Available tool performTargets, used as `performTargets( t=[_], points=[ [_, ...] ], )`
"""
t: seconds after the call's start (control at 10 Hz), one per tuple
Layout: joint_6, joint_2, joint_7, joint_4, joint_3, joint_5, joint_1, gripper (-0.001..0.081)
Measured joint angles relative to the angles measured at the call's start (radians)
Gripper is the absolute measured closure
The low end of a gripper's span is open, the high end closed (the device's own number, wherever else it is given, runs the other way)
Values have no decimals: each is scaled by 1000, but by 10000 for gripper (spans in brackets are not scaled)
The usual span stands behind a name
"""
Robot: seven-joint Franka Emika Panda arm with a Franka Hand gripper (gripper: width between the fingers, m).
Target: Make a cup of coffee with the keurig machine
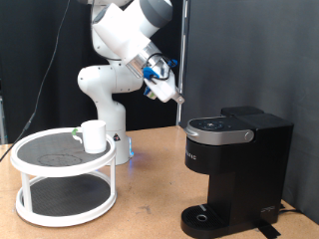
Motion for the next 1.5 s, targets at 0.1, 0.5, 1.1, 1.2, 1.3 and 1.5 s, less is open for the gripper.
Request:
performTargets(
  t=[0.1, 0.5, 1.1, 1.2, 1.3, 1.5],
  points=[
    [3, -35, 33, -33, 4, -29, -16, 806],
    [-3, -190, 34, -146, 2, -121, -68, 806],
    [-66, -327, 14, -226, -11, -174, -99, 806],
    [-117, -331, -7, -224, -28, -197, -101, 806],
    [-185, -343, -38, -220, -54, -245, -109, 806],
    [-301, -382, -106, -218, -111, -333, -139, 806]
  ],
)
